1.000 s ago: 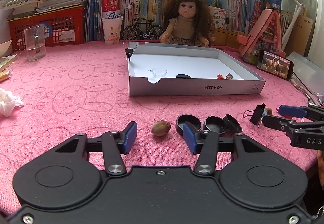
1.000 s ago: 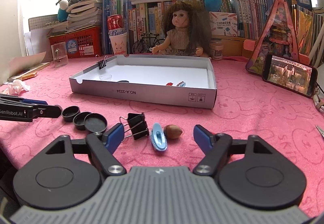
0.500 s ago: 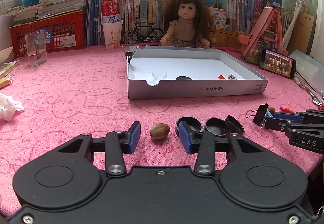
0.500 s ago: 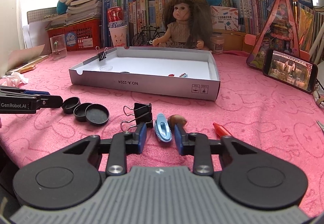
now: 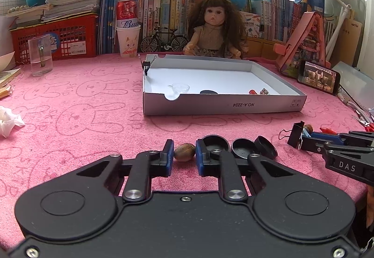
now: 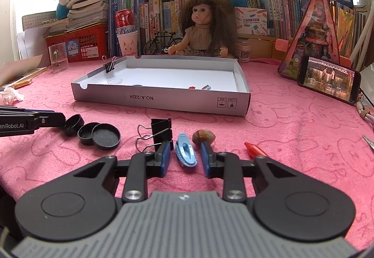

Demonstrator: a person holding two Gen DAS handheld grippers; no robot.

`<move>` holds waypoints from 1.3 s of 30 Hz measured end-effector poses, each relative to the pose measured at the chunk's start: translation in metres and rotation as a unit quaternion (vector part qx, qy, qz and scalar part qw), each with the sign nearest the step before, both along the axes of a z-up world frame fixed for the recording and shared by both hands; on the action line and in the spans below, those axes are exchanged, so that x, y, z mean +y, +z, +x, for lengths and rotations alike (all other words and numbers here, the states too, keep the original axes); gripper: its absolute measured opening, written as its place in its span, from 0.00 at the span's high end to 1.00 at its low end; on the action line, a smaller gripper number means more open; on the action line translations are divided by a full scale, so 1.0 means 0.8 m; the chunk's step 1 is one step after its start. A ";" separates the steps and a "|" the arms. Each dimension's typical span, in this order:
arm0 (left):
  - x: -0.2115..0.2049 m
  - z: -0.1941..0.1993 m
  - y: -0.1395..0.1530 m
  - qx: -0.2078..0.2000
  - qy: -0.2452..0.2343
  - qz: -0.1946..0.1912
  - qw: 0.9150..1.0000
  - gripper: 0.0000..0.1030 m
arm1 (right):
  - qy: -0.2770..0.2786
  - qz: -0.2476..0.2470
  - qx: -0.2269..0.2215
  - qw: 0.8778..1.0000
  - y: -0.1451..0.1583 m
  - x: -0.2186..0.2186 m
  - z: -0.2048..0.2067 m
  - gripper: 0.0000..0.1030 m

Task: Organize rigid objects
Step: 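Grasp the walnut with the left tool while the right tool grasps the blue hair clip, then carry the walnut and hair clip into the white tray and open both tools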

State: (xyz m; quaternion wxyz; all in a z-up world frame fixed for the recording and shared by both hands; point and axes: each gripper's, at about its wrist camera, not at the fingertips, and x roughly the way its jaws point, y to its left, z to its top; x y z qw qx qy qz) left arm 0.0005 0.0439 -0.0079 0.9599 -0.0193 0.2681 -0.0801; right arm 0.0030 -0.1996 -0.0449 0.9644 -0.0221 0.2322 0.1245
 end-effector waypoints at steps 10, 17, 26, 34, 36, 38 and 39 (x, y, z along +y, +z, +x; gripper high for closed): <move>-0.002 -0.002 0.014 -0.010 -0.002 -0.005 1.000 0.82 | 0.008 0.009 -0.007 1.000 0.012 0.005 -0.005 0.81; 0.000 0.014 0.034 -0.021 0.003 -0.015 1.000 0.82 | -0.002 0.011 -0.023 1.000 0.030 0.002 0.006 0.81; -0.003 0.048 0.052 -0.030 0.003 -0.023 0.999 0.82 | -0.024 0.022 -0.029 0.999 0.047 -0.007 0.032 0.81; -0.001 0.087 0.065 -0.036 0.009 -0.026 0.999 0.82 | -0.052 0.033 -0.023 0.998 0.061 -0.018 0.068 0.81; 0.001 0.099 0.067 -0.036 0.011 -0.028 0.999 0.82 | -0.056 0.038 -0.017 0.998 0.063 -0.021 0.077 0.81; 0.004 0.111 0.068 -0.032 0.012 -0.030 0.999 0.82 | -0.059 0.045 -0.011 0.997 0.064 -0.024 0.088 0.81; 0.006 0.118 0.069 -0.030 0.014 -0.033 0.999 0.82 | -0.061 0.048 -0.007 0.997 0.065 -0.025 0.093 0.81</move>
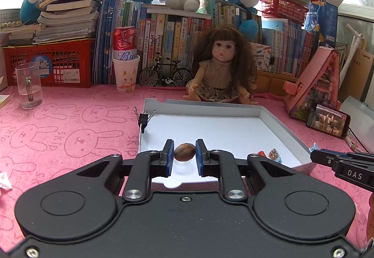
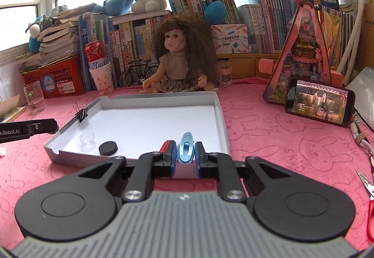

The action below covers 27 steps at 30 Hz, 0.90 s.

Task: Organize rigid objects
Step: 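Carry the walnut and hair clip into the white tray and open both tools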

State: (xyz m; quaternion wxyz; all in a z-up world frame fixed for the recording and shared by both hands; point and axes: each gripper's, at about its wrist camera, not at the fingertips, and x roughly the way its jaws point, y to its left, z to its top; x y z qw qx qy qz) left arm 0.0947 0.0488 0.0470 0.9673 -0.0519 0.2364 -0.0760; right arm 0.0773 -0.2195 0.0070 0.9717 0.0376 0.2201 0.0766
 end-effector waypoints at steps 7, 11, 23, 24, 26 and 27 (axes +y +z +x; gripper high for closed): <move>0.009 0.051 0.001 0.019 0.005 -0.005 1.000 0.82 | -0.008 0.023 0.027 0.999 0.005 -0.010 0.036 0.81; 0.008 0.092 0.001 0.049 -0.011 -0.018 0.999 0.82 | -0.006 0.030 0.054 0.998 0.006 -0.011 0.062 0.81; -0.018 0.168 -0.031 0.118 -0.015 0.009 0.993 0.82 | -0.012 0.058 0.148 0.987 -0.007 -0.014 0.139 0.81; -0.020 0.171 -0.033 0.121 -0.017 0.012 0.992 0.82 | -0.014 0.059 0.153 0.986 -0.009 -0.013 0.141 0.81; -0.024 0.175 -0.036 0.127 -0.020 0.016 0.992 0.82 | -0.015 0.057 0.159 0.986 -0.013 -0.012 0.144 0.81; -0.026 0.177 -0.038 0.129 -0.021 0.019 0.991 0.82 | -0.015 0.055 0.161 0.985 -0.015 -0.010 0.145 0.81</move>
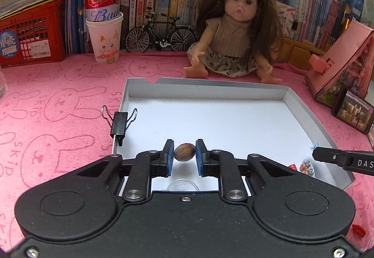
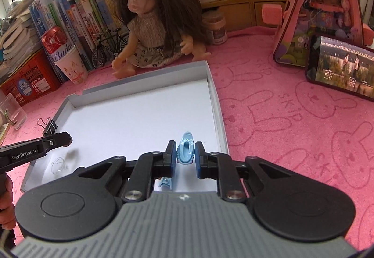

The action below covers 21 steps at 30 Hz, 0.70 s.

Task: Organize rigid objects
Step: 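Carry the walnut and hair clip into the white tray and open both tools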

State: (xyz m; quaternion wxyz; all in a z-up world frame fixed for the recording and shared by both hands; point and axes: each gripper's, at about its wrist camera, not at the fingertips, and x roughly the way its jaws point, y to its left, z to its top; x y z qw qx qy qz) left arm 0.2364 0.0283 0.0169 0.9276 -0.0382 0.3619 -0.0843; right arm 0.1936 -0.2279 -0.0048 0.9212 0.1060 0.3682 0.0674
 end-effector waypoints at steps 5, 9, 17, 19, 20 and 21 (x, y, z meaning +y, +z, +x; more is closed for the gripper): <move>-0.007 0.006 -0.008 0.011 -0.005 0.009 1.000 0.82 | -0.001 -0.013 0.007 1.000 -0.002 0.006 0.006 0.81; -0.010 0.007 -0.009 0.009 -0.007 0.012 1.000 0.82 | -0.001 -0.014 0.011 1.000 -0.004 0.007 0.008 0.81; -0.013 0.003 -0.008 0.009 -0.015 0.018 1.000 0.81 | -0.001 -0.003 0.013 1.000 -0.008 0.006 0.008 0.76; -0.015 -0.002 -0.005 0.001 -0.017 0.022 1.000 0.77 | -0.001 0.001 0.008 1.000 -0.006 0.005 0.005 0.73; -0.016 -0.005 -0.003 -0.004 -0.018 0.024 1.000 0.69 | -0.001 0.001 0.005 1.000 -0.004 0.004 0.003 0.69; -0.016 -0.009 0.000 -0.011 -0.020 0.026 0.999 0.65 | -0.001 0.000 0.000 1.000 -0.002 0.004 0.001 0.59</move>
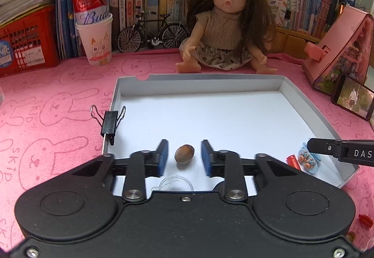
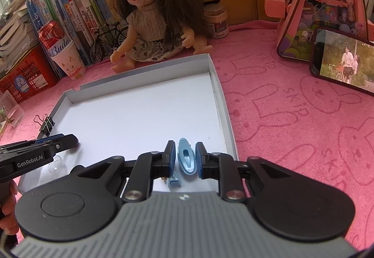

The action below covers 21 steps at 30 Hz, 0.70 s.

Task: Organize rigid objects
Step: 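Carry the walnut and hair clip into the white tray and open both tools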

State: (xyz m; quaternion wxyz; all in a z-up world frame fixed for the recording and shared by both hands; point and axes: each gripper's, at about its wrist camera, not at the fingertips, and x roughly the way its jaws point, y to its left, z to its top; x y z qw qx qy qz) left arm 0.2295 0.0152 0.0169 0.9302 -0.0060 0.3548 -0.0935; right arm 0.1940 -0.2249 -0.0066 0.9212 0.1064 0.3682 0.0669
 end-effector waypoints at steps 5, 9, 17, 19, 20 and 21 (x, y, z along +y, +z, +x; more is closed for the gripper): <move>-0.004 -0.025 0.020 -0.040 -0.009 0.008 0.999 0.46 | 0.013 0.005 -0.032 0.999 0.011 -0.001 -0.019 0.44; -0.005 -0.049 0.034 -0.055 -0.017 -0.004 0.998 0.38 | 0.029 0.002 -0.063 0.998 0.019 0.000 -0.039 0.34; -0.008 -0.107 0.047 -0.092 -0.024 -0.014 0.995 0.25 | 0.050 -0.015 -0.110 0.993 0.027 0.003 -0.081 0.21; -0.008 -0.123 0.048 -0.096 -0.023 -0.018 0.995 0.24 | 0.052 -0.016 -0.117 0.992 0.027 0.003 -0.091 0.19; -0.007 -0.131 0.047 -0.098 -0.023 -0.020 0.995 0.24 | 0.053 -0.017 -0.120 0.991 0.026 0.003 -0.096 0.19; -0.007 -0.137 0.047 -0.100 -0.022 -0.021 0.995 0.24 | 0.054 -0.019 -0.124 0.991 0.026 0.003 -0.100 0.19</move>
